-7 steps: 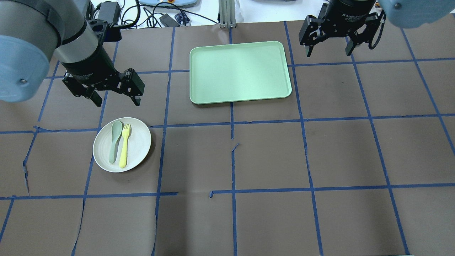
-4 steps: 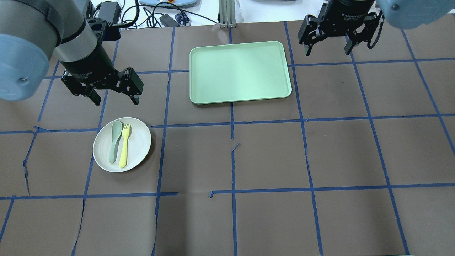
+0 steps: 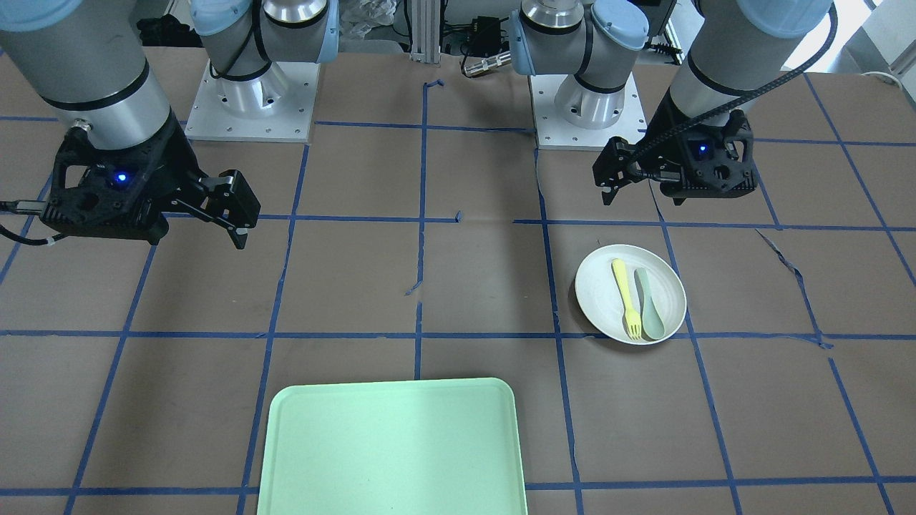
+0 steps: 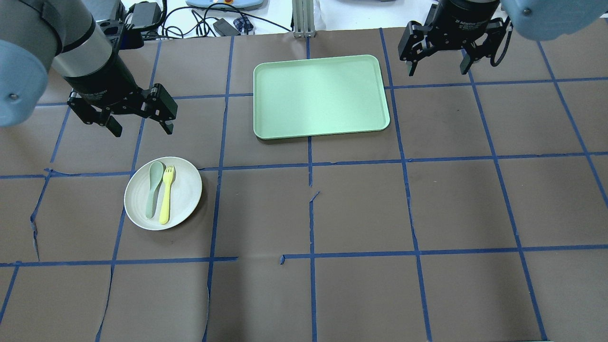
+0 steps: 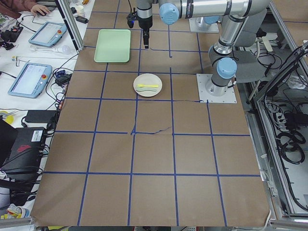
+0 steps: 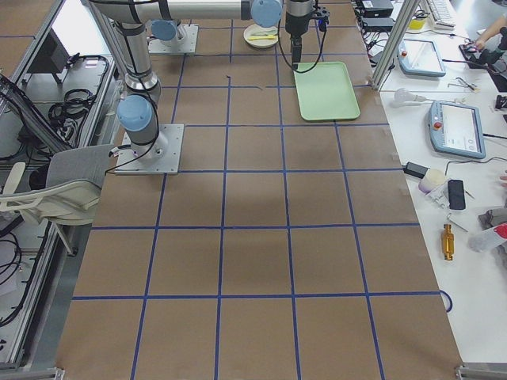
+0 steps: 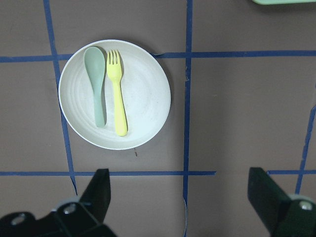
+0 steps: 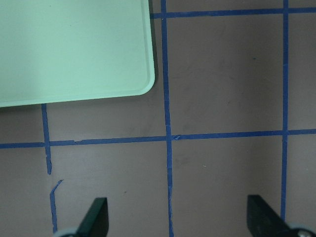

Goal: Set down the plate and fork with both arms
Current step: 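Move the left gripper down beside the white plate's rim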

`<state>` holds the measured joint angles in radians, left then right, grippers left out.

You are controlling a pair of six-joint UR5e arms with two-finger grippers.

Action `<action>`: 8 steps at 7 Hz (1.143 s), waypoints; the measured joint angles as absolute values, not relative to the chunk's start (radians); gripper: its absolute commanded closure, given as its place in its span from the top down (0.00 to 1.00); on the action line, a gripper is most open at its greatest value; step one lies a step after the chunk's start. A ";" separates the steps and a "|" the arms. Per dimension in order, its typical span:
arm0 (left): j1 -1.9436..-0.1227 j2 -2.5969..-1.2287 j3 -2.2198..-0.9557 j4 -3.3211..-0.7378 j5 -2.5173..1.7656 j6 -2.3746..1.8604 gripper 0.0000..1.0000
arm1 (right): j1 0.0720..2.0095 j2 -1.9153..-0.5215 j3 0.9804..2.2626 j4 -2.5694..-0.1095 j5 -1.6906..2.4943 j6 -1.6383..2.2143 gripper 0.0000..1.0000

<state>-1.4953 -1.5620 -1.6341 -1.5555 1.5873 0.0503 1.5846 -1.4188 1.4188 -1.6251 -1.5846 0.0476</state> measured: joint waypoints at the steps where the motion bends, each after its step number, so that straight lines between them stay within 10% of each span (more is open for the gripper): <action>1: -1.493 -1.558 -1.633 -1.555 1.586 0.047 1.00 | 1.585 -1.419 1.419 -1.625 -1.585 0.048 1.00; 8: -1.285 -1.592 -1.732 -1.533 1.586 0.116 1.00 | 1.584 -1.420 1.421 -1.625 -1.585 0.047 1.00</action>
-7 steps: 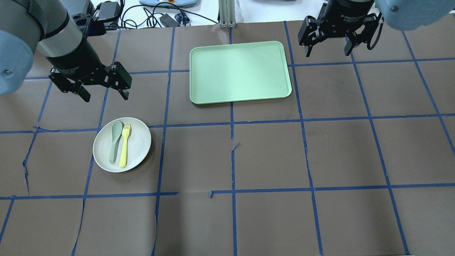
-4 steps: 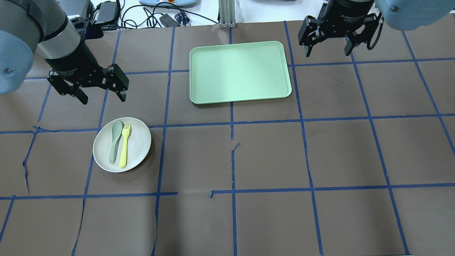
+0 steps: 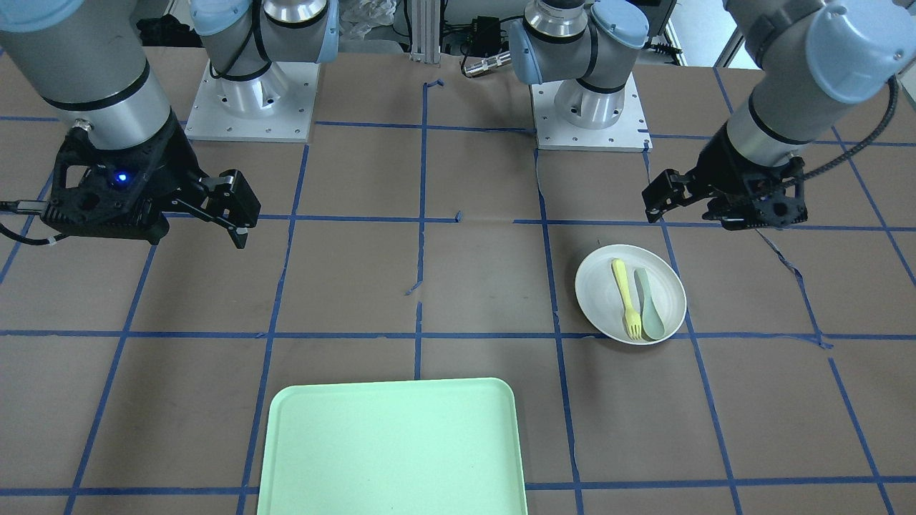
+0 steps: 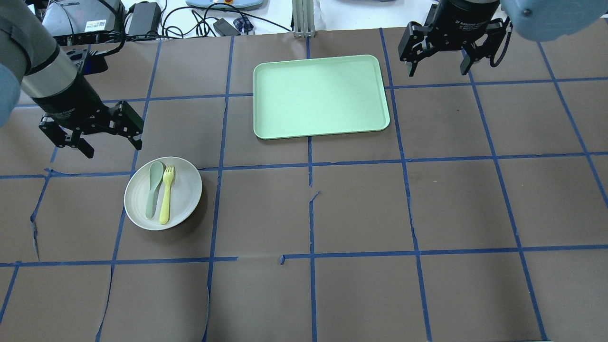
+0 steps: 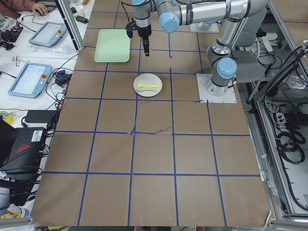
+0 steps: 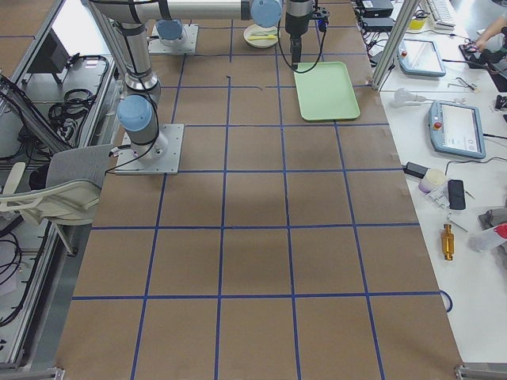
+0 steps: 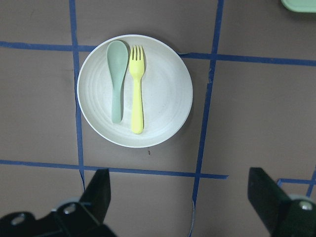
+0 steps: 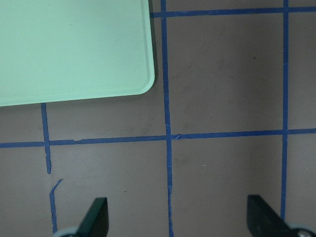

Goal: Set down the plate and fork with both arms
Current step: 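Move the left gripper down beside the white plate's rim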

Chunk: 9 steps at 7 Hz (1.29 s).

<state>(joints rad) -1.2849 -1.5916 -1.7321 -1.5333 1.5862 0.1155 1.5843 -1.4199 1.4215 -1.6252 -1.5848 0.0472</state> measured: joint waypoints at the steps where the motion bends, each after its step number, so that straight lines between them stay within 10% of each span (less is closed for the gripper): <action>1: -1.213 -1.608 -1.768 -1.506 1.585 0.145 1.00 | 1.584 -1.421 1.422 -1.625 -1.585 0.047 1.00; 3: -1.131 -1.668 -1.825 -1.400 1.591 0.177 1.00 | 1.583 -1.423 1.425 -1.625 -1.586 0.046 1.00; 6: -1.074 -1.778 -1.870 -1.300 1.582 0.235 0.69 | 1.583 -1.425 1.427 -1.625 -1.586 0.046 1.00; 9: -1.039 -1.881 -1.887 -1.276 1.530 0.283 0.69 | 1.583 -1.425 1.427 -1.625 -1.586 0.046 1.00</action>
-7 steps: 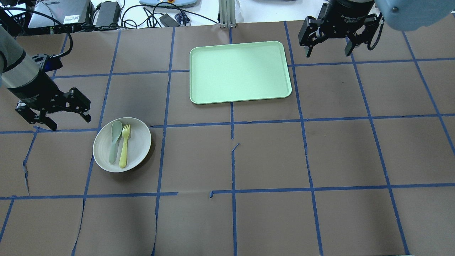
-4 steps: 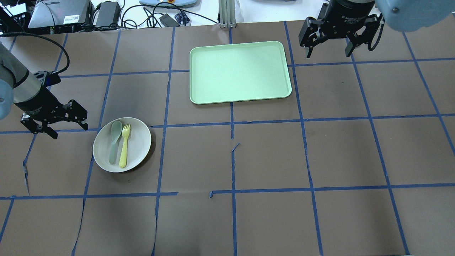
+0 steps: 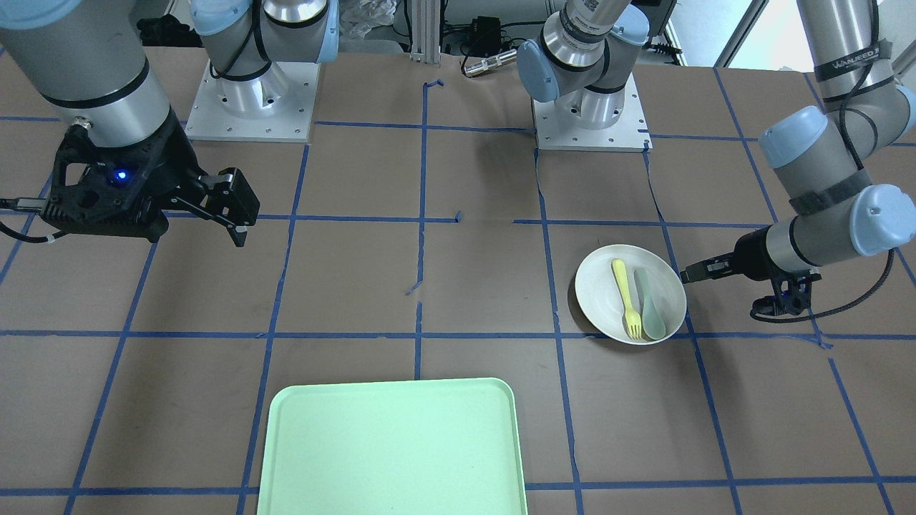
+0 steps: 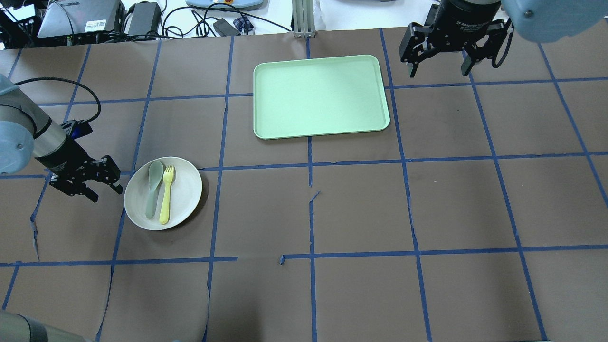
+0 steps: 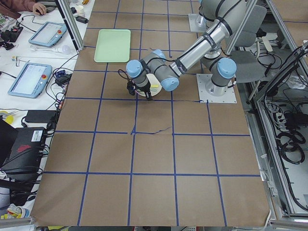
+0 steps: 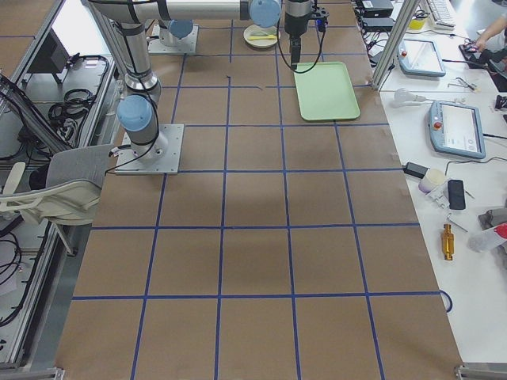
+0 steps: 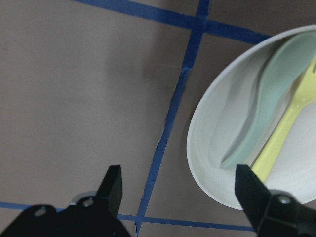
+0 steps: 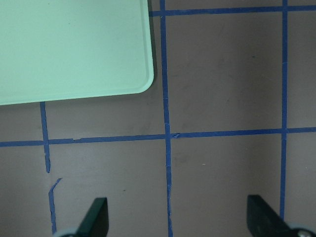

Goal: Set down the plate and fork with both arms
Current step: 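Move the left gripper down beside the white plate's rim, then close the left gripper on the white plate's rim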

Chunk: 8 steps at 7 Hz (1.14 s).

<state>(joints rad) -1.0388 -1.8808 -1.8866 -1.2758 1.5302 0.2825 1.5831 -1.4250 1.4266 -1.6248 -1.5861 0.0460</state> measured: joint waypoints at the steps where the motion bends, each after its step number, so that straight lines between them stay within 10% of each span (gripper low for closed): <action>1: -1.038 -1.903 -1.893 -1.275 1.492 0.285 0.68 | 1.583 -1.425 1.427 -1.625 -1.586 0.046 1.00; 4: -1.037 -1.943 -1.902 -1.248 1.466 0.282 0.52 | 1.583 -1.425 1.427 -1.626 -1.586 0.046 1.00; 5: -1.037 -1.955 -1.905 -1.238 1.456 0.280 0.13 | 1.583 -1.424 1.428 -1.626 -1.585 0.046 1.00; 6: -1.037 -1.962 -1.908 -1.236 1.443 0.277 0.00 | 1.583 -1.424 1.428 -1.626 -1.586 0.046 1.00; 8: -1.037 -1.966 -1.910 -1.246 1.434 0.270 0.00 | 1.583 -1.424 1.428 -1.626 -1.585 0.046 1.00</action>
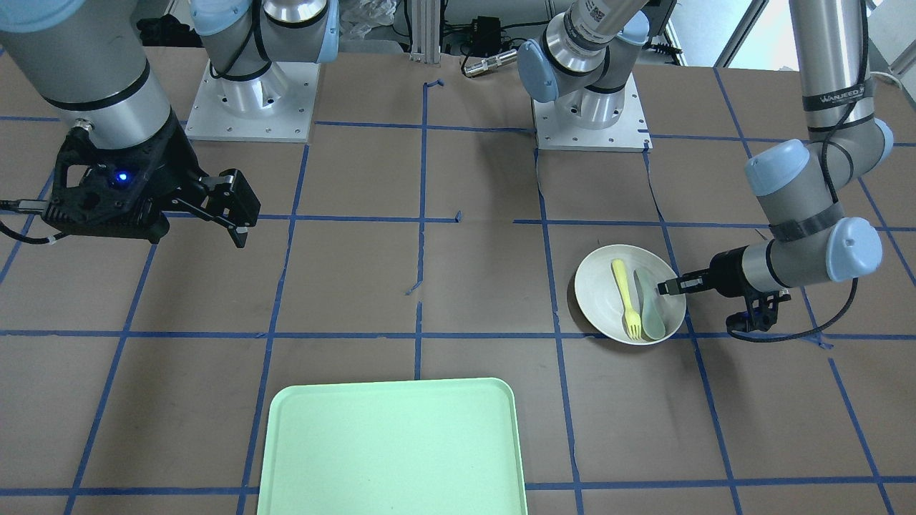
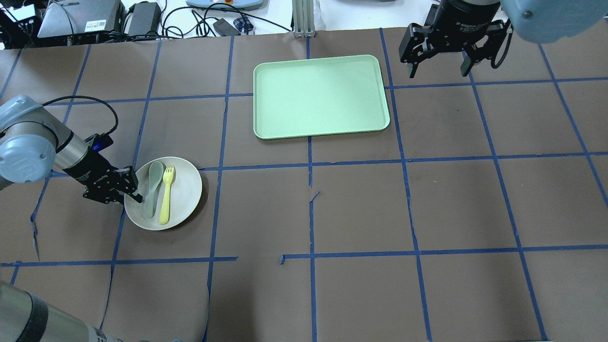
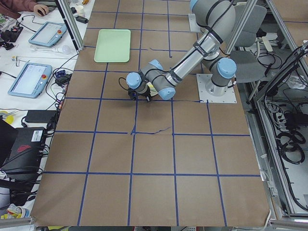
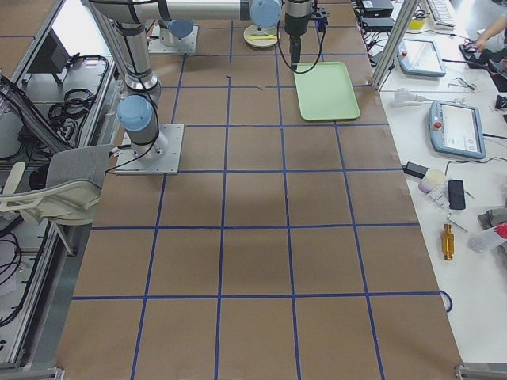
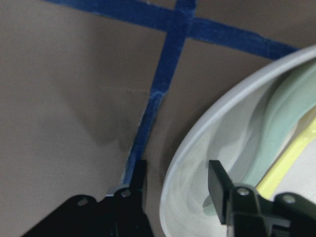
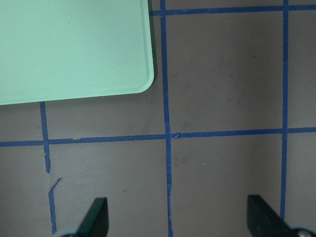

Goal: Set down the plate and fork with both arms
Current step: 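Close the left gripper on the white plate's rim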

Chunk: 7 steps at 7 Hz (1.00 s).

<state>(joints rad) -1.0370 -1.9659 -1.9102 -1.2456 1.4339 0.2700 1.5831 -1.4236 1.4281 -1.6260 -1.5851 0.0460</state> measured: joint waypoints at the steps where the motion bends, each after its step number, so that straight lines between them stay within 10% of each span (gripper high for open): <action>1: -1.037 -1.962 -1.908 -1.244 1.425 0.270 0.00 | 1.583 -1.424 1.428 -1.626 -1.585 0.046 1.00; 7: -1.037 -1.940 -1.725 -1.428 1.337 0.270 0.00 | 1.581 -1.424 1.428 -1.626 -1.585 0.046 1.00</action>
<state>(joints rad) -1.0372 -1.9396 -1.7249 -1.4281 1.3369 0.2705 1.5813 -1.4235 1.4281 -1.6260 -1.5850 0.0460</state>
